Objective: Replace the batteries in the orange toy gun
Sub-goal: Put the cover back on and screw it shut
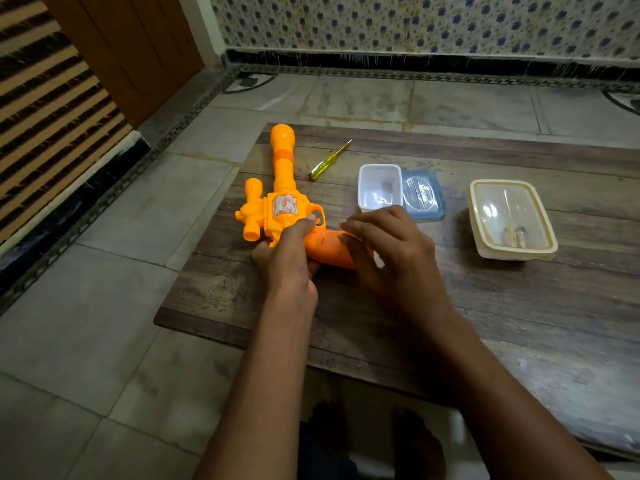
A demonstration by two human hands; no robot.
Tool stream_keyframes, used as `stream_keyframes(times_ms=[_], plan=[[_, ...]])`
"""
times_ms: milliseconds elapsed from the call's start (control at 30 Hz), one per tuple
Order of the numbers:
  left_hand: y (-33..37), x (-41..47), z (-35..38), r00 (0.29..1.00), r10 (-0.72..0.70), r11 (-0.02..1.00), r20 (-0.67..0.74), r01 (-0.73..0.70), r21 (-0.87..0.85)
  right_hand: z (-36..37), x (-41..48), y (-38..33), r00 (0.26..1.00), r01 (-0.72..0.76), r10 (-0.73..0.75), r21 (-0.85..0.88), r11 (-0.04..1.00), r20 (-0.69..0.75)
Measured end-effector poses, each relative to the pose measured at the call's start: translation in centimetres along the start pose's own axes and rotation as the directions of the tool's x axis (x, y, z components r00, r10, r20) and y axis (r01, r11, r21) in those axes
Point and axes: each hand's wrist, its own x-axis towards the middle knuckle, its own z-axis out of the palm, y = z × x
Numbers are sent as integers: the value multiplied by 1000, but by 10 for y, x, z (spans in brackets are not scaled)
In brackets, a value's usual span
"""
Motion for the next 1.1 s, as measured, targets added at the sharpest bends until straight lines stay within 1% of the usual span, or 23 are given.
stream_keyframes(times_ms=[67, 133, 200, 267, 300, 367, 433, 533, 700, 733, 833, 933, 1000, 1067, 1100], plan=[[1, 2, -1, 1000, 0, 1000, -6, 0, -9, 2, 9, 1, 996, -82, 83, 24, 996, -38], [3, 4, -3, 1000, 7, 1000, -7, -7, -18, 7, 23, 2, 987, -156, 157, 16, 988, -37], [5, 6, -6, 999, 31, 1000, -23, -31, -5, 14, 43, 9, 974, -218, 218, -14, 976, 54], [7, 6, -7, 997, 69, 997, -38, -68, 21, 26, 67, 23, 937, -265, 276, -76, 961, 215], [7, 6, -8, 996, 83, 996, -38, -83, 20, 33, 80, 32, 915, -262, 287, -124, 957, 285], [7, 7, -9, 995, 92, 996, -37, -91, 8, 48, 101, 45, 875, -194, 274, -229, 954, 399], [7, 9, -9, 996, 83, 997, -40, -83, 4, 61, 117, 51, 826, -88, 251, -324, 942, 505], [4, 15, -10, 996, 78, 997, -49, -77, 8, 77, 135, 55, 739, 63, 232, -408, 911, 632], [0, 18, -11, 997, 71, 997, -36, -71, 11, 100, 158, 59, 634, 217, 226, -450, 866, 739], [0, 18, -12, 997, 68, 998, -32, -68, 13, 103, 159, 58, 626, 245, 214, -449, 859, 750], [1, 18, -13, 999, 48, 999, -16, -48, 0, 106, 155, 58, 645, 334, 147, -450, 828, 750], [3, 15, -12, 999, 43, 999, 17, -43, -24, 102, 150, 64, 678, 375, 66, -422, 826, 732], [3, 13, -11, 999, 39, 999, 32, -38, -24, 96, 146, 68, 737, 375, -44, -354, 856, 674], [4, 12, -10, 999, 27, 1000, 32, -27, -8, 88, 144, 67, 824, 326, -156, -229, 917, 545], [4, 10, -9, 999, 15, 1000, 36, -15, -8, 82, 143, 63, 859, 297, -182, -177, 938, 479]])
